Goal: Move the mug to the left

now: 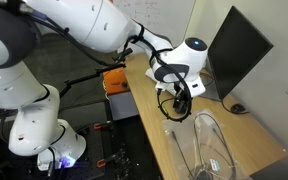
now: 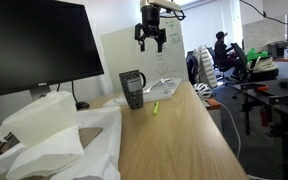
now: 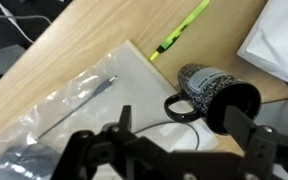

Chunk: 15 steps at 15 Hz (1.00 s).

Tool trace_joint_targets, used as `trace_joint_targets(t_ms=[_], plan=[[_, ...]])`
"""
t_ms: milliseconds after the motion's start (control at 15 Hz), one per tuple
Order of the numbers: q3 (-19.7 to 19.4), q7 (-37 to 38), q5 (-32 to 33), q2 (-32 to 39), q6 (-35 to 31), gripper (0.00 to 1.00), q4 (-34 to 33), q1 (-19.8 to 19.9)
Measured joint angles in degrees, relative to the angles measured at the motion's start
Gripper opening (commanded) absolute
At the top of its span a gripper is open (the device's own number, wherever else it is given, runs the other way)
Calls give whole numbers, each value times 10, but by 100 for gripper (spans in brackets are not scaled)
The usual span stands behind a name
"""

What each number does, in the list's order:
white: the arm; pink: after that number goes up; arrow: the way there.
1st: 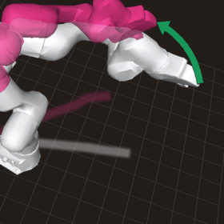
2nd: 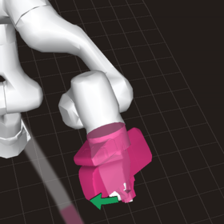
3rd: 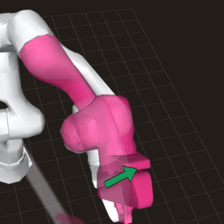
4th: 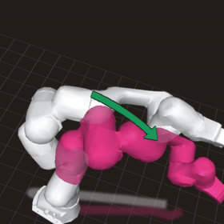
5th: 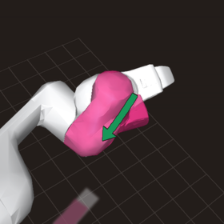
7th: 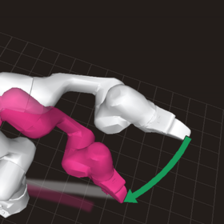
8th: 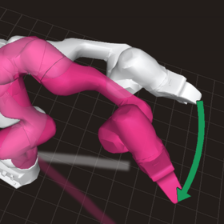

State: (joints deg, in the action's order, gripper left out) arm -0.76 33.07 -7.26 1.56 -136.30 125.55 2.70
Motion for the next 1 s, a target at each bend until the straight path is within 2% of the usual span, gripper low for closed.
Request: trace_joint_targets(t_ms=[533, 867, 933, 1000], plan=[[-2, 99, -4, 101, -52, 100, -51, -24], [-6, 124, -8, 150, -89, 100, -77, -42], [-7, 124, -9, 155, -89, 99, -82, -43], [-8, 124, -10, 161, -89, 91, -86, -43]])
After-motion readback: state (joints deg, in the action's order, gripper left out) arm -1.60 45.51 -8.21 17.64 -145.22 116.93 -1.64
